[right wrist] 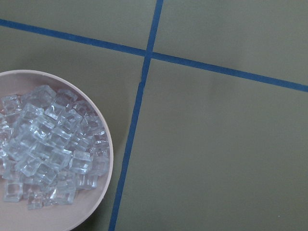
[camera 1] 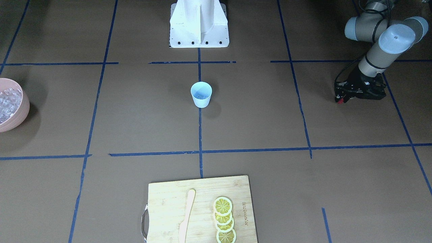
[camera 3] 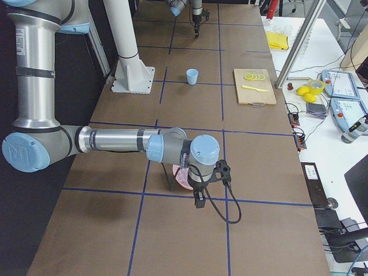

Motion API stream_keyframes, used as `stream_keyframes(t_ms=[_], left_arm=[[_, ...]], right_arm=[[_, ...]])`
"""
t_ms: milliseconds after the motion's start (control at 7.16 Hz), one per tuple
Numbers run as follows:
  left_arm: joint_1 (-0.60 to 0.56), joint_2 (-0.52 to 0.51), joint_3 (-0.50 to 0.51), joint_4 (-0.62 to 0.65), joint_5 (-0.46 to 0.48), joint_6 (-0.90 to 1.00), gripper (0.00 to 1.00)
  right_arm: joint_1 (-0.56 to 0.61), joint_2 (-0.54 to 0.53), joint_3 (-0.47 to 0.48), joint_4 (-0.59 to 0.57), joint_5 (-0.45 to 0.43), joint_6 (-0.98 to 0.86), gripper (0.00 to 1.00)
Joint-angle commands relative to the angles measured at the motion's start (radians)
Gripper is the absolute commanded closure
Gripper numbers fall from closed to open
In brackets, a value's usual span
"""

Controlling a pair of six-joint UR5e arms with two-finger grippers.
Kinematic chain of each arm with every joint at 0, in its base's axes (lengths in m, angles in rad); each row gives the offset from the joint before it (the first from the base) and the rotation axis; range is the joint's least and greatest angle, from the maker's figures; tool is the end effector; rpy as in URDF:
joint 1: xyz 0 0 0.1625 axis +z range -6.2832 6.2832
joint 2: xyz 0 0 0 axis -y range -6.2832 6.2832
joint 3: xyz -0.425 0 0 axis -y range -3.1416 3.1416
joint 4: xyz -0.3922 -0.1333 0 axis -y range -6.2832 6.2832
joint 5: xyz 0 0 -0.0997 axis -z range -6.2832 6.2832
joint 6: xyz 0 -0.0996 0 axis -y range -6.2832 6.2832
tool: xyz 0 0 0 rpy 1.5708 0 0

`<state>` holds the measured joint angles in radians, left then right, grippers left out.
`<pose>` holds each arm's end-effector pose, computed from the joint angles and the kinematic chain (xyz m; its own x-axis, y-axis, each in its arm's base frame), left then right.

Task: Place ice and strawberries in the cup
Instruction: 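Lift the strawberry with the left gripper and carry it toward the cup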

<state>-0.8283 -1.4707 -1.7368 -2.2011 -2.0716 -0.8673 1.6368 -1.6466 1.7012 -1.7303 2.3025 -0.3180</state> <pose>0.2625 -0.4125 0.5626 0.6790 0.0993 -0.7274 -0.0015 0.9910 0.1339 0.0963 -0.4454 0.6490 0.7213 -0.1973 0.6639 0.1684 0.9798 0.1083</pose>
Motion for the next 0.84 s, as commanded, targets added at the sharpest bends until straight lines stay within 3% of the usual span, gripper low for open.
stream_keyframes(t_ms=[0, 279, 698], left_arm=[[-0.011, -0.003, -0.073, 0.038, -0.048, 0.001, 1.0], [-0.025, -0.01, -0.182, 0.151, -0.055, 0.002, 1.0], [-0.026, -0.069, -0.444, 0.514, -0.056, 0.002, 1.0]], right_arm=[[0.0, -0.001, 0.0, 0.0, 0.0, 0.001, 0.01], [0.0, -0.001, 0.0, 0.0, 0.002, 0.01, 0.01], [0.0, -0.001, 0.0, 0.0, 0.0, 0.01, 0.01]])
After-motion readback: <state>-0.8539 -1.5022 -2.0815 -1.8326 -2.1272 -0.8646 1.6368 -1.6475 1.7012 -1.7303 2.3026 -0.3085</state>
